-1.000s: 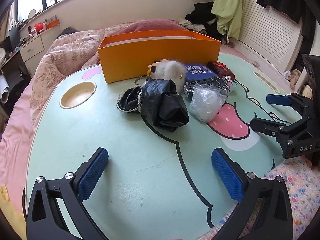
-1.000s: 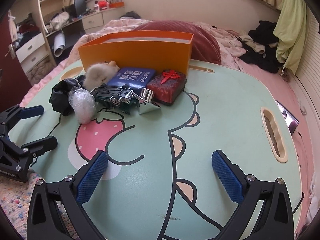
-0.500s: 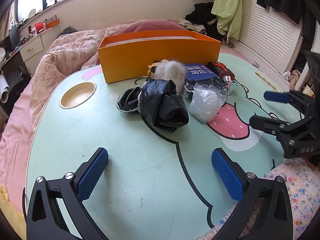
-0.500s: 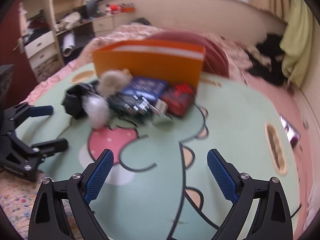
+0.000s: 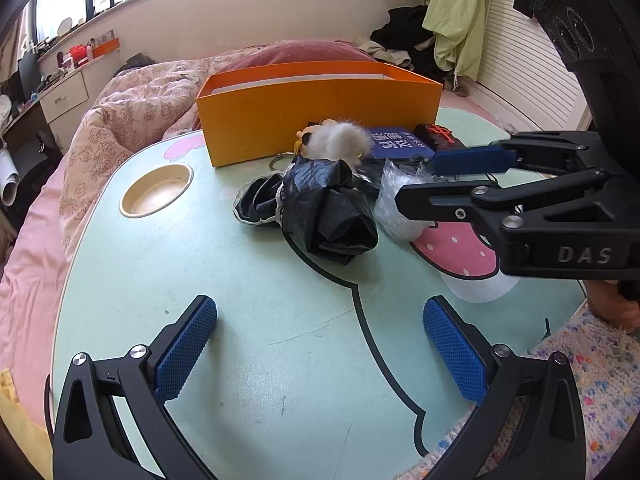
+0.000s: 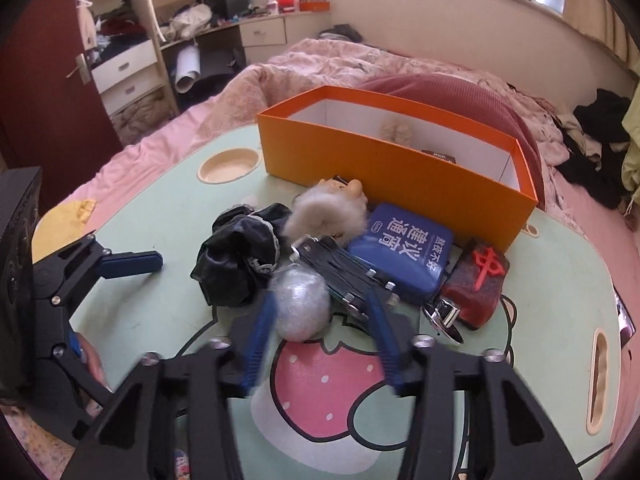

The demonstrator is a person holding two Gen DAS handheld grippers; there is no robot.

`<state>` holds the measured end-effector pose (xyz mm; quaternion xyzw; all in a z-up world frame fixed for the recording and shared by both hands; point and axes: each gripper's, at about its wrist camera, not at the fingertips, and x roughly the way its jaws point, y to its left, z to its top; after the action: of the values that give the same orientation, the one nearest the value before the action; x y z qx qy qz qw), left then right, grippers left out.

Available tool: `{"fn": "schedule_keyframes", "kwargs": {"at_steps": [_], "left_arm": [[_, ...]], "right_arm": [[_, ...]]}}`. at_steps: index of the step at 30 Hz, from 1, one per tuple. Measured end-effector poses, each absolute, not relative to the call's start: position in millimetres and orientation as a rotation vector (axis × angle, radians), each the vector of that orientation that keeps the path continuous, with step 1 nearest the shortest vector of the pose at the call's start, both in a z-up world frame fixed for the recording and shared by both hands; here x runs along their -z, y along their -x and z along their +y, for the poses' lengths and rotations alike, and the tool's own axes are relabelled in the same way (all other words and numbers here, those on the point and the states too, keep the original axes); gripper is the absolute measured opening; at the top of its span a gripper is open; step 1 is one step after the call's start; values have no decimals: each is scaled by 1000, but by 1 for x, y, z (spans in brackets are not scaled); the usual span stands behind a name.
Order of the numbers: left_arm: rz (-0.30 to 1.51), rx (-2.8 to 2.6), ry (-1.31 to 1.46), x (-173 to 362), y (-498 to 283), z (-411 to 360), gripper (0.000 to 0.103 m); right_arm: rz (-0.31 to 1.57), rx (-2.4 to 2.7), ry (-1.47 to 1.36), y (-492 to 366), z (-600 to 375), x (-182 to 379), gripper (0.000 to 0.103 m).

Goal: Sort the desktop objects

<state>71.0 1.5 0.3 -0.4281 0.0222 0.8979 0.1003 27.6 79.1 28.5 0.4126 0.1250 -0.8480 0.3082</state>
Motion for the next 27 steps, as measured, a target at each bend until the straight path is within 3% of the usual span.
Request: {"fn": "schedule_keyframes", "kwargs": {"at_steps": [1,2,13,15,16,17,22,27], "left_arm": [[65,-2654,1265,0,-71,2,103],[65,-2654,1265,0,-71,2,103],[65,-2654,1266,0,-71,2,103],[65,-2655,1266,0,-71,2,103],[65,-2654,1266,0,-71,1,103],[65,-2654,1266,0,-71,1,103],[74,-2654,1262,-1,-70,3,103],[71,-2652,1260,-1,-71,2,103]], "right_arm": [[317,2225,-1095,-28,81,-28,19],[294,2205,-1100,-30,84,-26,16],[83,2367,-1082,-69,182,-23,18],[39,2397,-1068,-73,194,-19,39],[59,2437,-1074,-73,196,-15,83],[108,2497,-1083,-72,195,-8,103],[233,2524,-1086,-70,183,-1,102],[224,2517,-1110,-65,185,0,102]]}}
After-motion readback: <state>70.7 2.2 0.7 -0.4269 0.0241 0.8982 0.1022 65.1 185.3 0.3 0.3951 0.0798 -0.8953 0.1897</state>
